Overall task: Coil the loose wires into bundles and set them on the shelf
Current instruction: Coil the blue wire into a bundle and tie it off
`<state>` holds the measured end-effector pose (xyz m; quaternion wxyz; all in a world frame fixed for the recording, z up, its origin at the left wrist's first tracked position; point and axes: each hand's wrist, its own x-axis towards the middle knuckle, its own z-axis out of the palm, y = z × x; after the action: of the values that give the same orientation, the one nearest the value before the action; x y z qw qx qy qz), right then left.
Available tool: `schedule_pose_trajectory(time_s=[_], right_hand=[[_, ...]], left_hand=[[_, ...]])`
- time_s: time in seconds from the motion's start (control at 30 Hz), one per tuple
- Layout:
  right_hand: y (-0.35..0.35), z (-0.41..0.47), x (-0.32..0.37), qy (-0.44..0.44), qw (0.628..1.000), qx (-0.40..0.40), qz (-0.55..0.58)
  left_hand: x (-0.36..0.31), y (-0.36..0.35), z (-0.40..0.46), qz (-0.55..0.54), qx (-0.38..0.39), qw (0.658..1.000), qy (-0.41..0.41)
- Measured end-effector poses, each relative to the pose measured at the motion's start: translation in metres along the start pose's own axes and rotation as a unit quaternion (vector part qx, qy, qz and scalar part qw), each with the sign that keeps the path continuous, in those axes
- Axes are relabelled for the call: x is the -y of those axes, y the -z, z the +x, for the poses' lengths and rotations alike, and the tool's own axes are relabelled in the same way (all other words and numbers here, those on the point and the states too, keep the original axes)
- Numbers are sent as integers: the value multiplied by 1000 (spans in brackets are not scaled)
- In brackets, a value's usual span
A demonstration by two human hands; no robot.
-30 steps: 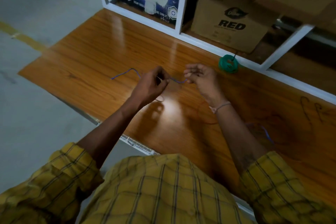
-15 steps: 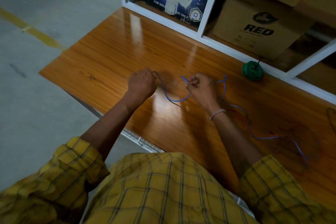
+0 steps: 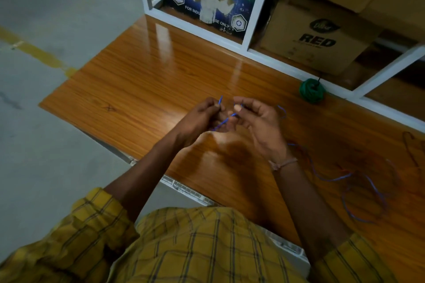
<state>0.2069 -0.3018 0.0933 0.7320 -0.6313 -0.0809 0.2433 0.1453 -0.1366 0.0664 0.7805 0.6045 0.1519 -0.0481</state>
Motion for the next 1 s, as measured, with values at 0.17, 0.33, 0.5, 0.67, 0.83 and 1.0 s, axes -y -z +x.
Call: schedule_pose_trajectory(time_s=[0.17,0.33,0.5,0.67,0.83,1.0], right_hand=[[12,1,14,13,997,-40,68],[35,5,16,150,958,-97,-222],[63,4,5,228,896,-89,-370],[64,-25,2,84,987,34,-135],[78,-32,1,98,992,70,-47],[96,-22,29,125,981,96,-116]], left_hand=[[-10,-11,-8,172,81,981,-46],[-26,-27,-20,19,218,976,-24],[-48,-40,-26,-187,287,939,40],[-59,-59,-20,-230,284,929,66],[-59,-85,-17,-193,279,935,107],[-62,-104,-22,-160,295,935,111]])
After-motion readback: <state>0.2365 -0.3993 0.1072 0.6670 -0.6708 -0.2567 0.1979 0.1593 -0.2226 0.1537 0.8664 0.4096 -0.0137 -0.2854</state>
